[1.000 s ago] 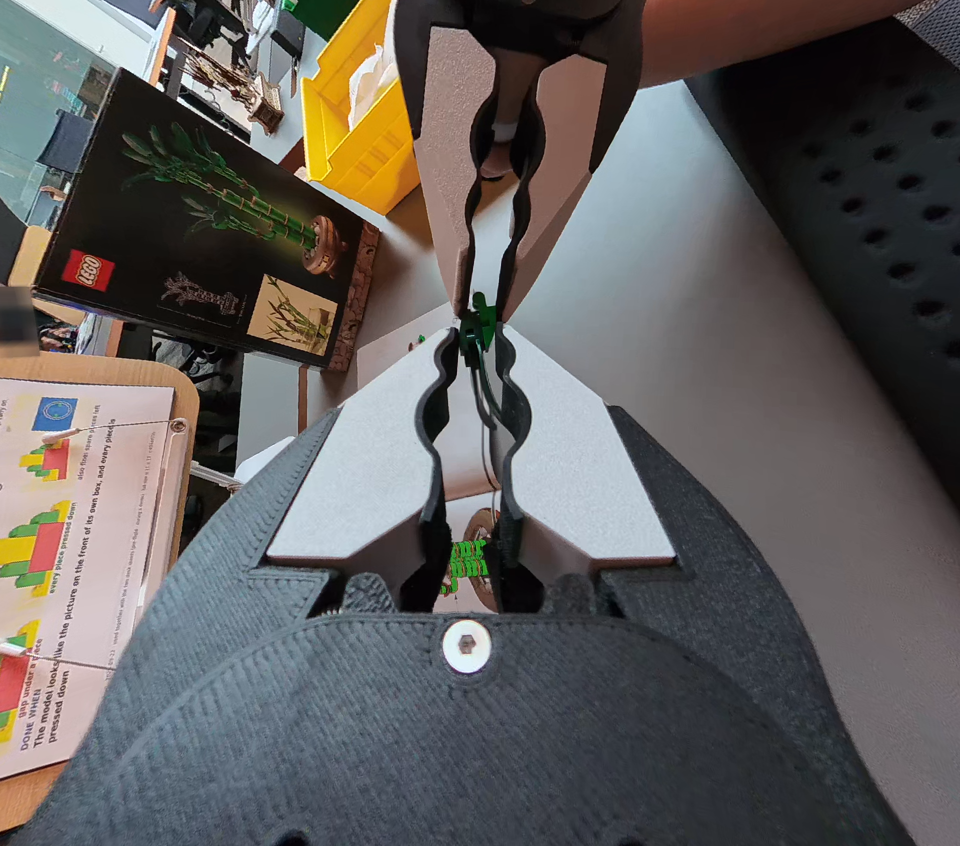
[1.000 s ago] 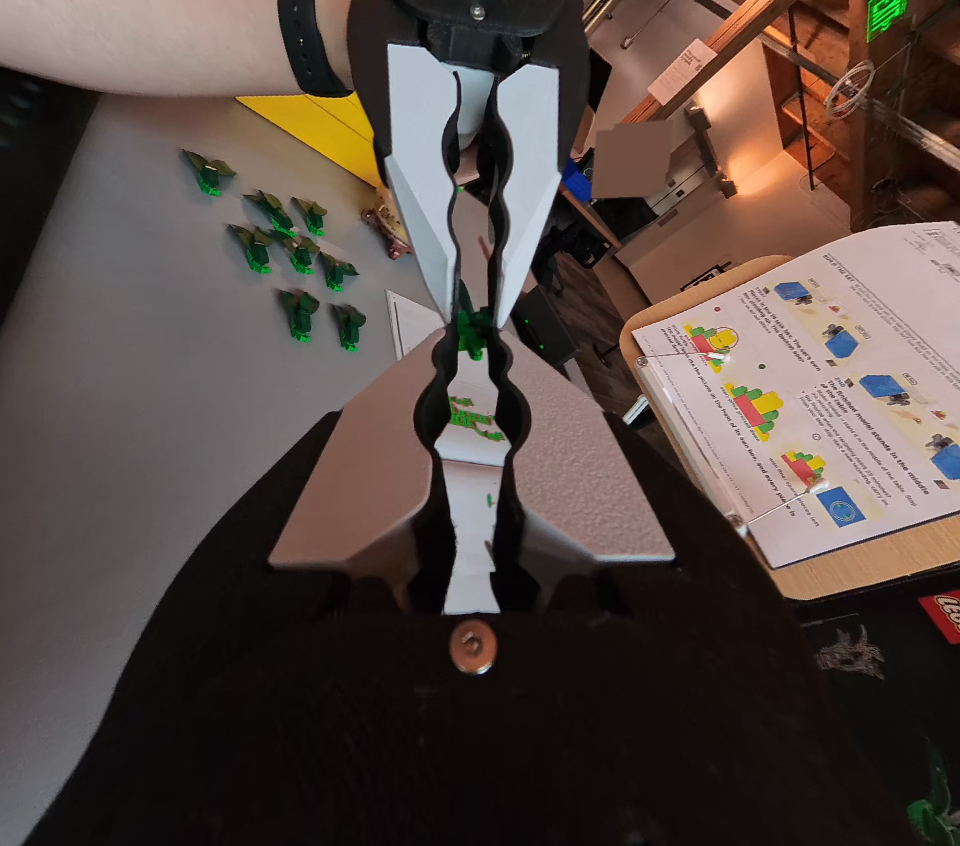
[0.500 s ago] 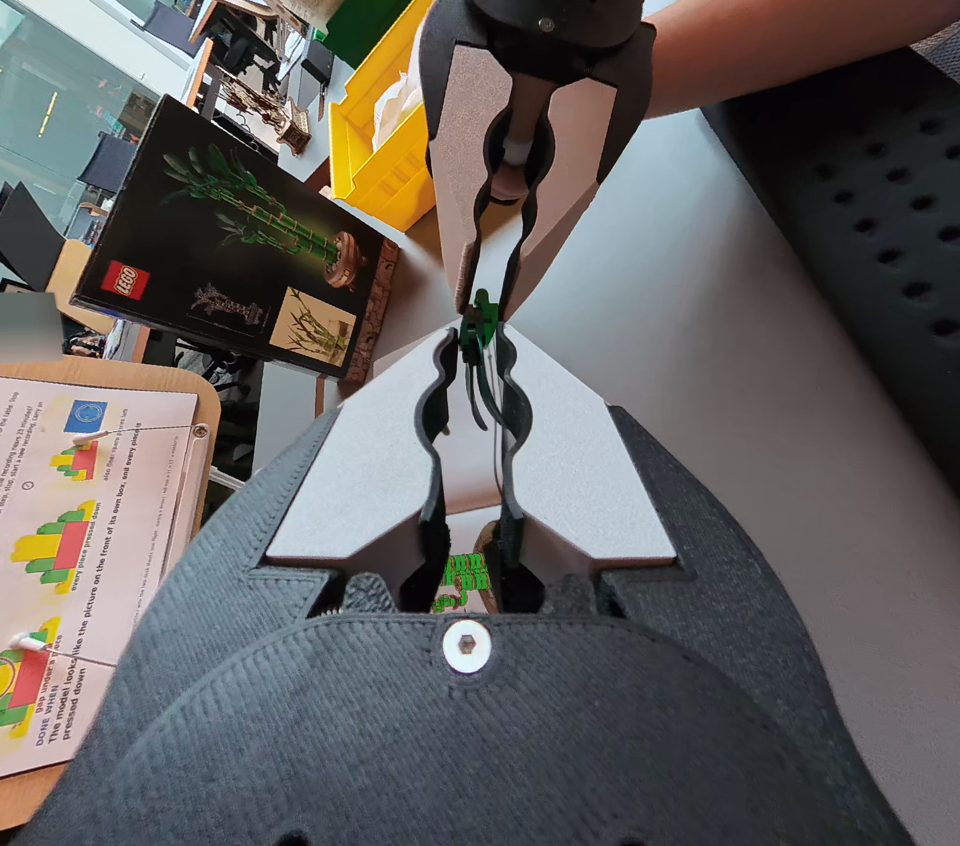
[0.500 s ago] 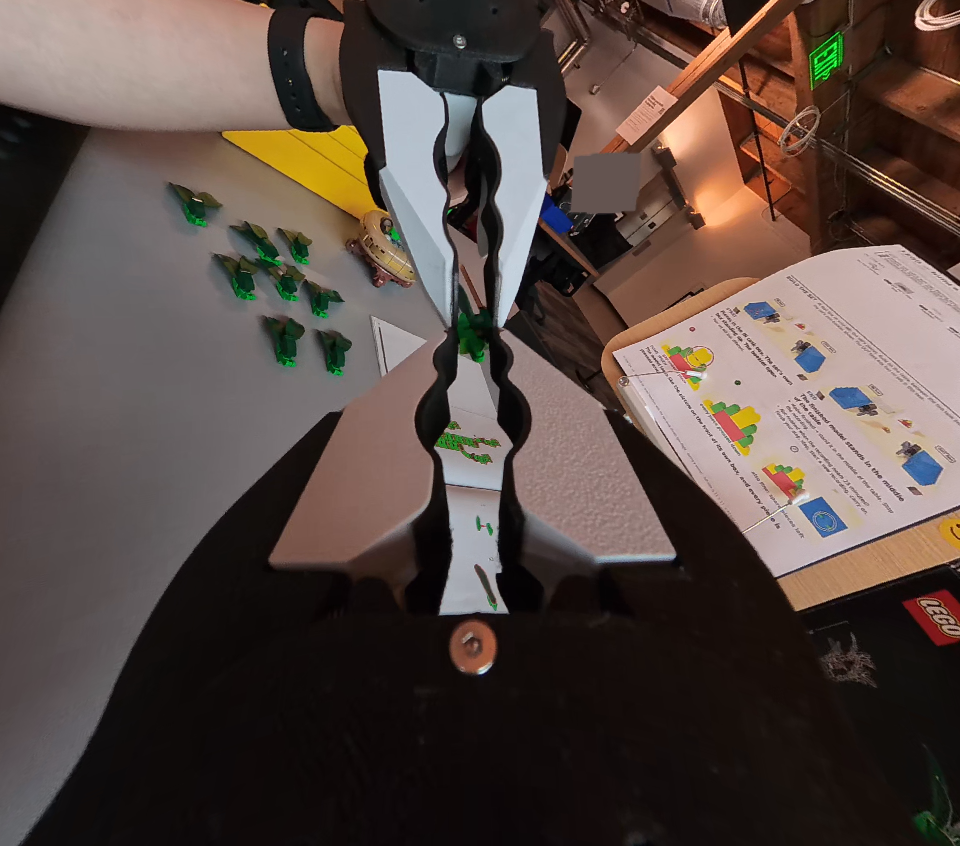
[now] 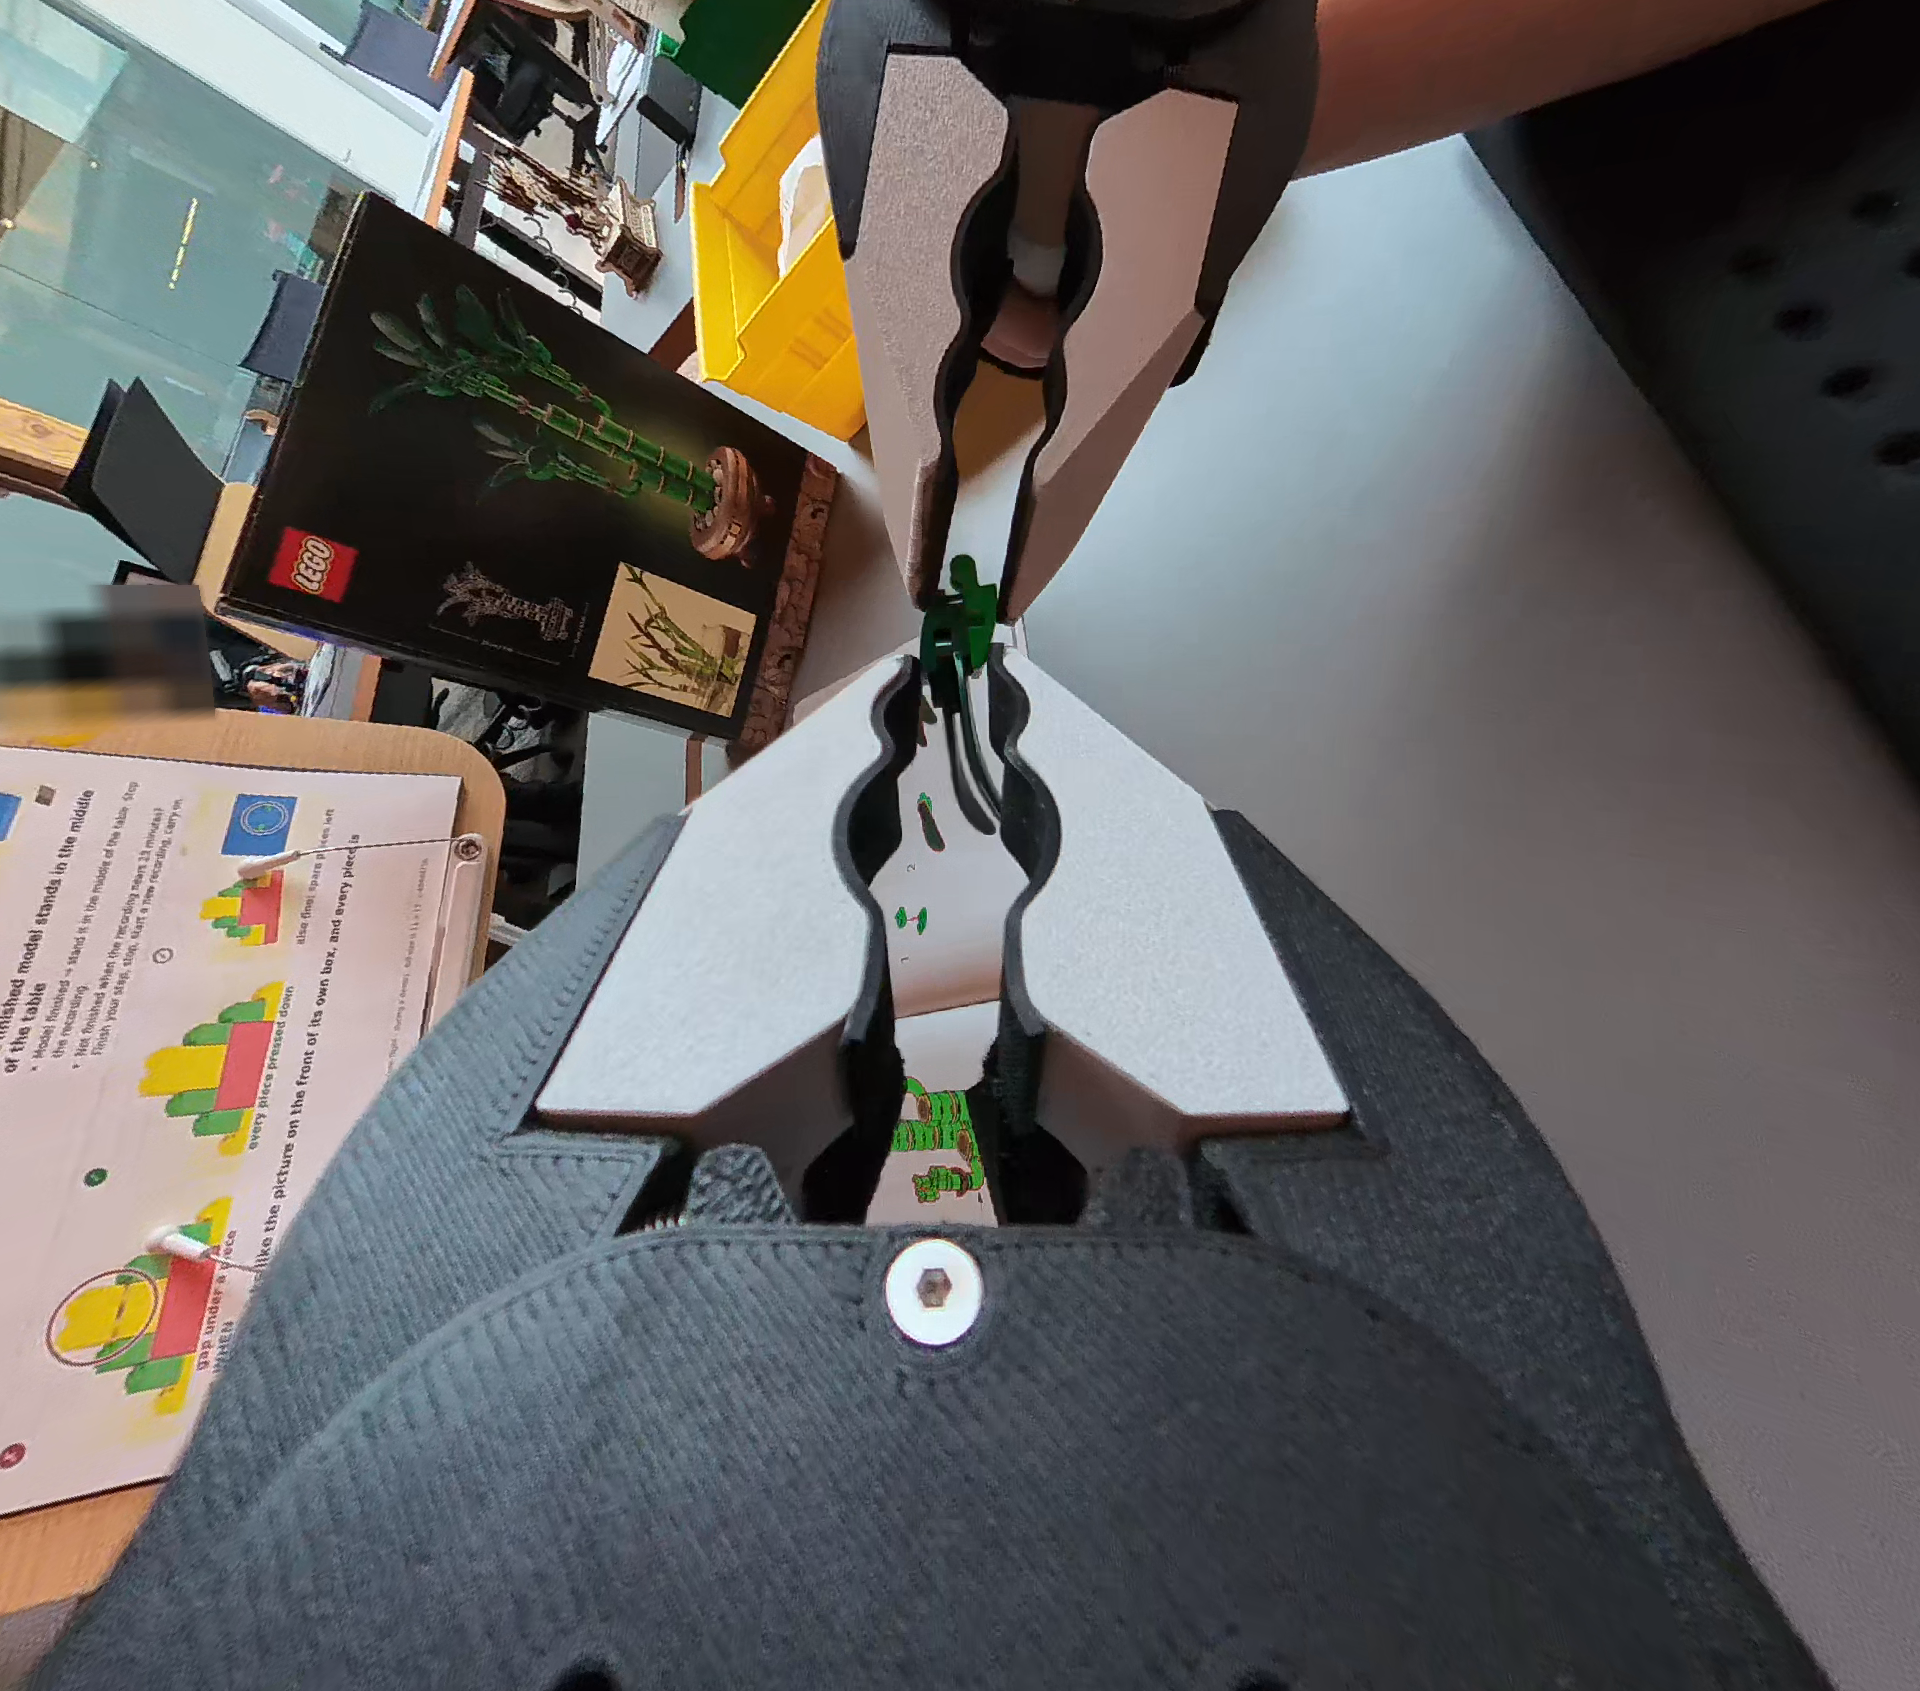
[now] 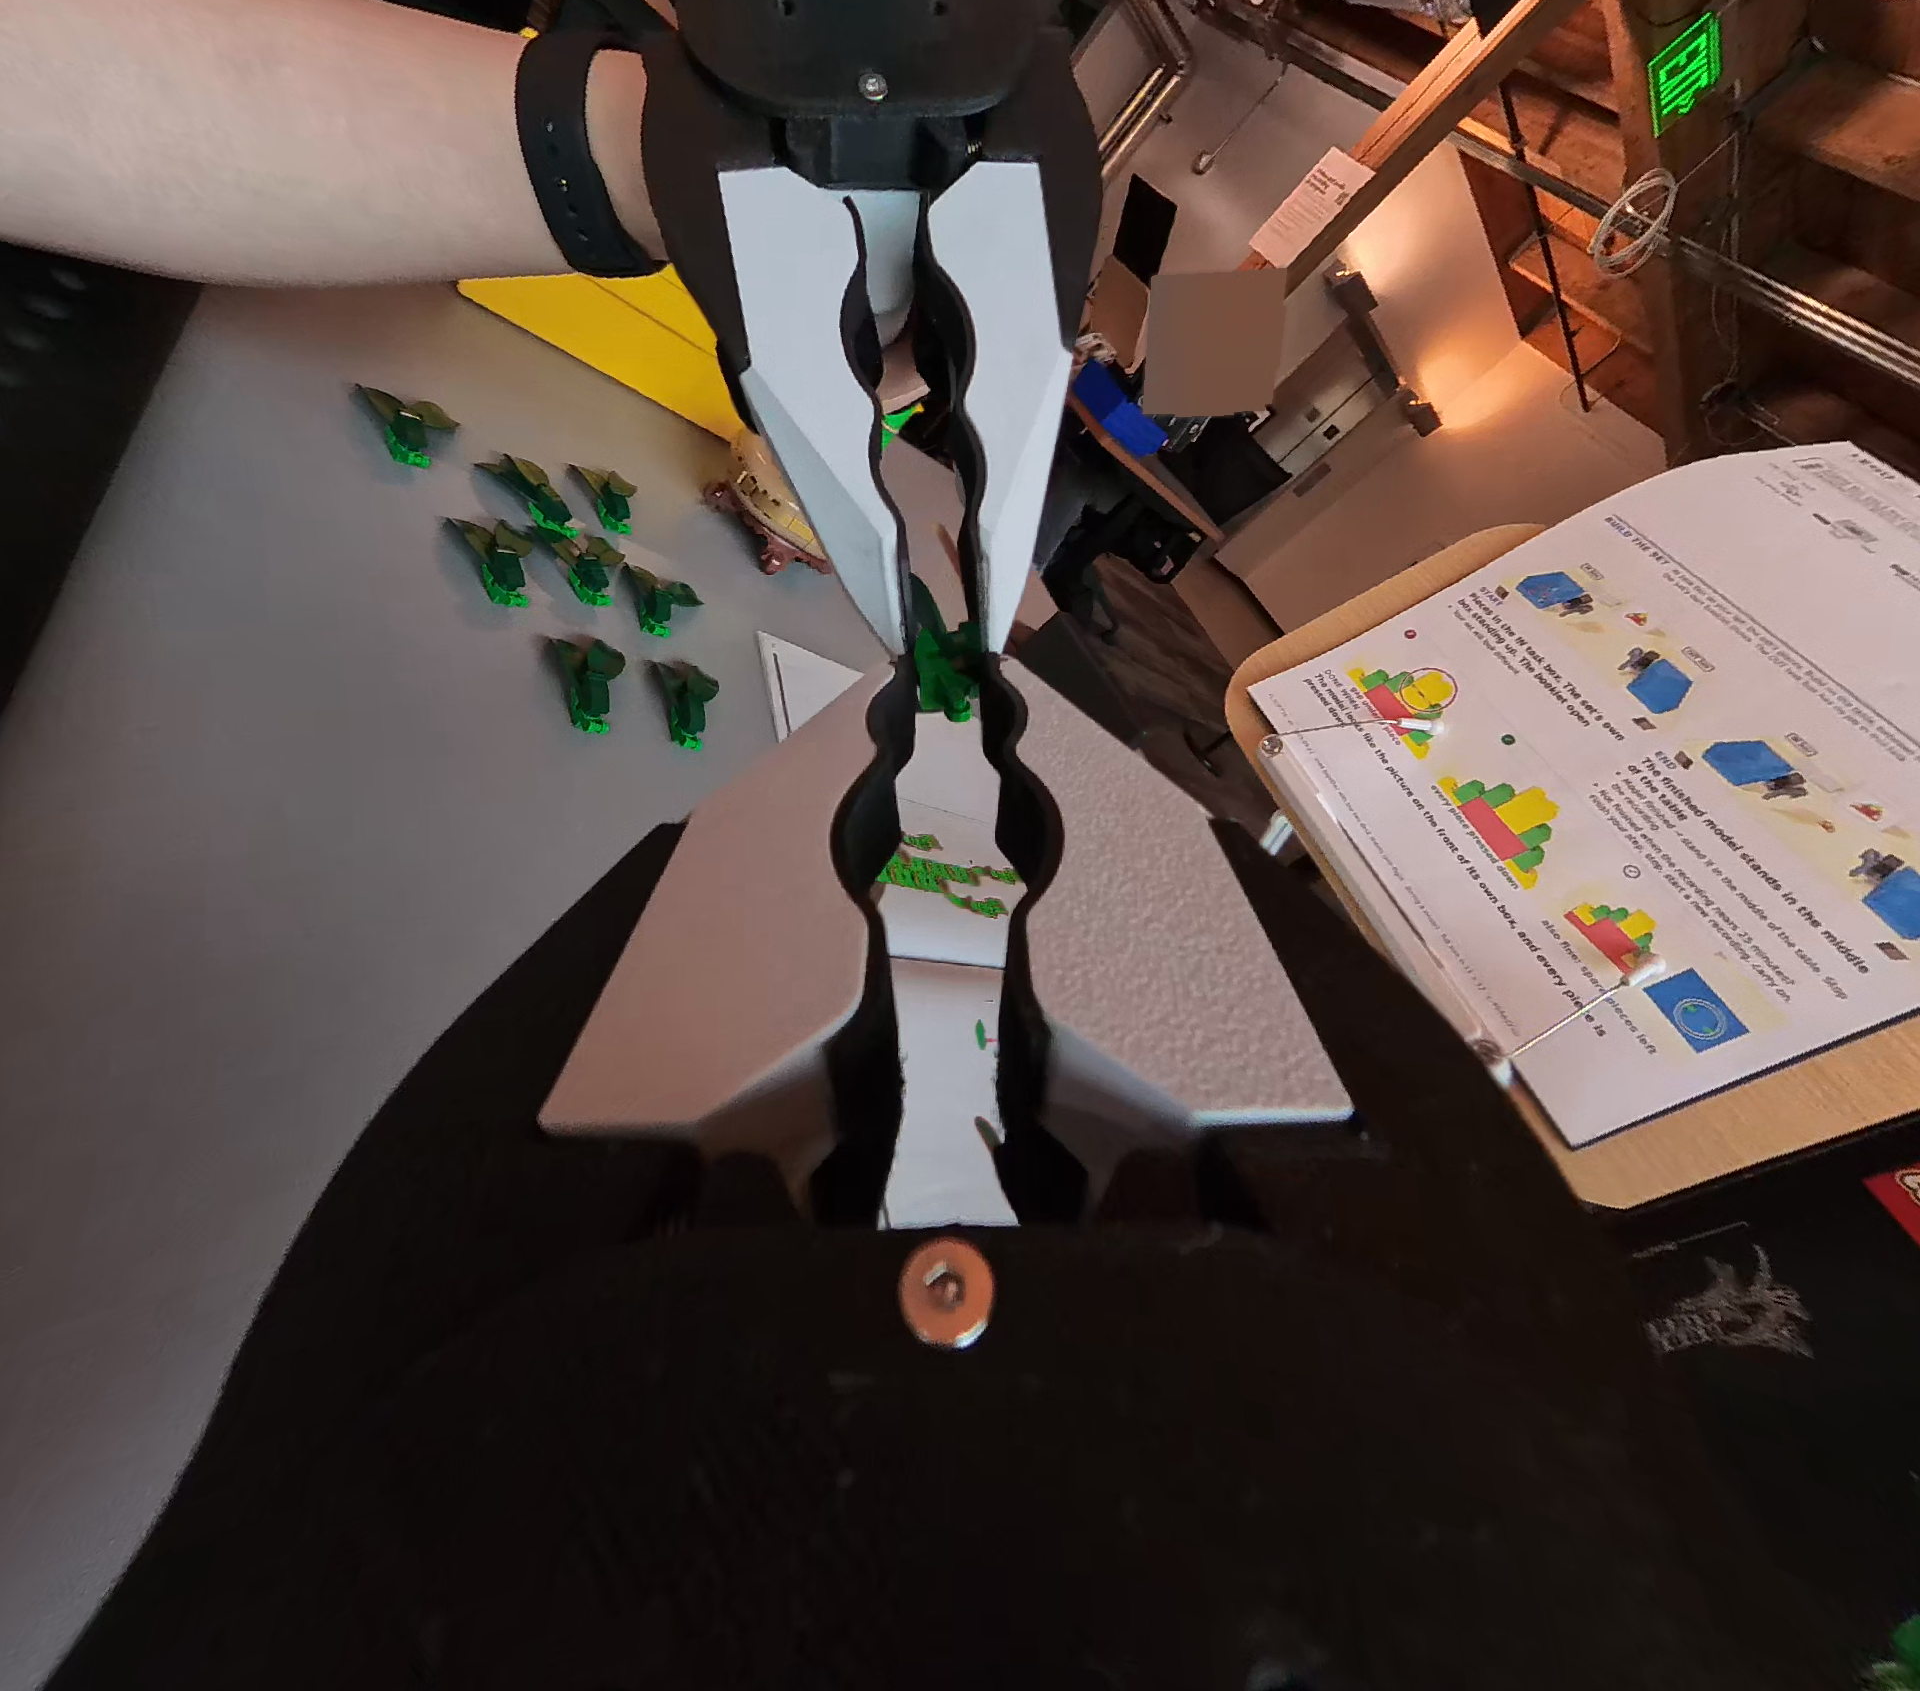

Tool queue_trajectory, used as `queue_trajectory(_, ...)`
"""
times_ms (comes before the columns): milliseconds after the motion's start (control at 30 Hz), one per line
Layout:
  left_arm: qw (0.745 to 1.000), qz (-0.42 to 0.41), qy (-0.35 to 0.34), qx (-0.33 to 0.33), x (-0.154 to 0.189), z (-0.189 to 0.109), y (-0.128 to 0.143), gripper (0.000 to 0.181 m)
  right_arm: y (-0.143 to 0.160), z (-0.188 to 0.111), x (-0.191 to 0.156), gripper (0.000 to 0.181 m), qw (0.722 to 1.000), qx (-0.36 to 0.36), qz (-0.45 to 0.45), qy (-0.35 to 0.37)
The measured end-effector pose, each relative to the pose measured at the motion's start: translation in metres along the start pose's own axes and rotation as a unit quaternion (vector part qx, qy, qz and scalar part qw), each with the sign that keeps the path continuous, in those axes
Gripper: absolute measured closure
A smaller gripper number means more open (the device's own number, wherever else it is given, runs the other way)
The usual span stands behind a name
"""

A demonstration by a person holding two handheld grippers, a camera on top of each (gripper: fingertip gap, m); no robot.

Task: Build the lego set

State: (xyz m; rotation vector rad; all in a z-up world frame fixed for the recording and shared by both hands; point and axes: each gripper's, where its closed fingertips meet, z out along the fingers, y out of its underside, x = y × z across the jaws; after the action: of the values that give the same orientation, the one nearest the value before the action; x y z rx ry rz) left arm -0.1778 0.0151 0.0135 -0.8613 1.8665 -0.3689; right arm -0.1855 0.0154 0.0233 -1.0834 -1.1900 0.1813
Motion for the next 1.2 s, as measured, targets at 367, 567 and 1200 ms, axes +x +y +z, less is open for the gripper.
queue_trajectory(367, 1.0, -0.009, 0.01, -0.024, 0.0, 0.007, 0.008, 0.171, 0.01, 0.0, 0.001, 0.171, 1.0, -0.008, 0.024, -0.009)
queue_trajectory(567, 0.999, -0.008, 0.004, -0.033, -0.001, 0.009, 0.011, 0.171, 0.014, 0.001, 0.002, 0.171, 1.0, -0.015, 0.025, -0.009)
queue_trajectory(1200, 0.772, -0.536, 0.249, 0.236, -0.041, -0.043, -0.006, 0.152, -0.034, -0.016, 0.009, 0.171, 0.967, 0.045, -0.216, 0.126)
